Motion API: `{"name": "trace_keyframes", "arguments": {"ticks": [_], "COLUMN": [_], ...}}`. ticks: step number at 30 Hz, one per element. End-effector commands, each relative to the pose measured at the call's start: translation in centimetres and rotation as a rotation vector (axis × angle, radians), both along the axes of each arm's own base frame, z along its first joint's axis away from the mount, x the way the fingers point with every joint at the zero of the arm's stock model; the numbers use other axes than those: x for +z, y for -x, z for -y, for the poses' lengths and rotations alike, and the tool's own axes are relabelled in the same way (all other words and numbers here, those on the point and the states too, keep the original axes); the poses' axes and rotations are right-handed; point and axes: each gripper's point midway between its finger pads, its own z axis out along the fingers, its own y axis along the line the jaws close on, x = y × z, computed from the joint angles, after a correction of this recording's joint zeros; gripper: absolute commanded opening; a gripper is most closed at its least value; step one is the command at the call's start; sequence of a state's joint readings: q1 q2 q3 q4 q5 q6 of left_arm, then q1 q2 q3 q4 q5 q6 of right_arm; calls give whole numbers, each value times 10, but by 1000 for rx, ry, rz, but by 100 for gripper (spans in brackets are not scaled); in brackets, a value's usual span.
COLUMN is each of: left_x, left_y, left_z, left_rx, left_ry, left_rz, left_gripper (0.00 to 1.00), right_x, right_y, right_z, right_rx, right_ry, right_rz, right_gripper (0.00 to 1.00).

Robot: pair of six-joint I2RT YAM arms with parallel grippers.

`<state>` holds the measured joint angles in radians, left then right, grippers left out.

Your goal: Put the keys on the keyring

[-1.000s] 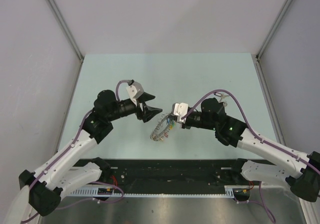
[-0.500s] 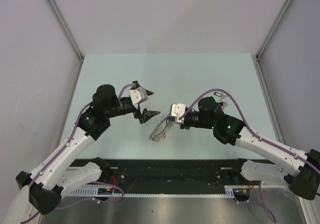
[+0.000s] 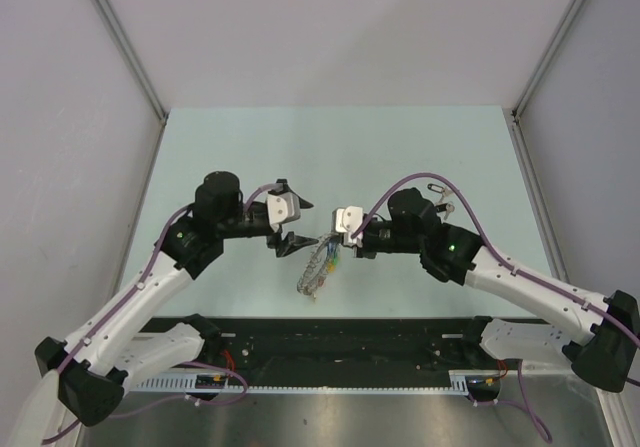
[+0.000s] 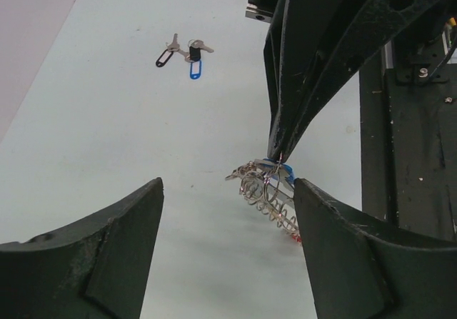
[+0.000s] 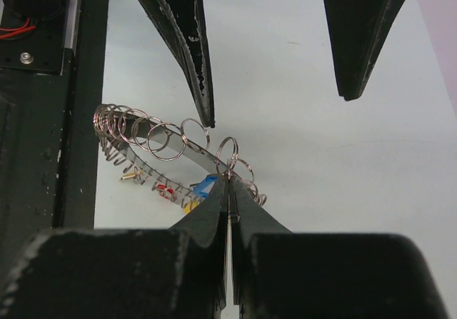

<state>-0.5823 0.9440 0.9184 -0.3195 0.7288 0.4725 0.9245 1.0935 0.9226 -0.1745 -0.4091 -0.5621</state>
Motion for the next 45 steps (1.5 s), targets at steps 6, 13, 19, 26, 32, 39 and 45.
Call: {"name": "trace_keyframes", "arguments": {"ticks": [6, 13, 19, 26, 32, 39, 45], "left_x": [-14, -21, -24, -27, -31, -33, -28], "left_y": [14, 17, 27, 33, 36, 34, 29], "left_z": [2, 5, 7, 7, 8, 10, 11], "left_rx": [-87, -115, -167, -201, -219, -220, -184], "left_ry": [-17, -29, -29, -37, -48, -51, -38], "left_rz": [-14, -60, -91, -118, -150, -172, -159], "left_gripper": [57, 38, 36, 36, 34, 14, 0], "right_x": [41, 36, 35, 34, 34, 35, 34], "right_y": [8, 9, 9, 9, 10, 11, 9], "right_z": [-14, -17, -17, -19, -19, -20, -17], "right_rx": [67, 74, 75, 77, 78, 83, 59], "right_ry": [-70, -51, -47, -44, -42, -42, -26], "right_rz": [72, 65, 64, 64, 63, 68, 71], "right_gripper": [0, 0, 0, 0, 0, 0, 0]}}
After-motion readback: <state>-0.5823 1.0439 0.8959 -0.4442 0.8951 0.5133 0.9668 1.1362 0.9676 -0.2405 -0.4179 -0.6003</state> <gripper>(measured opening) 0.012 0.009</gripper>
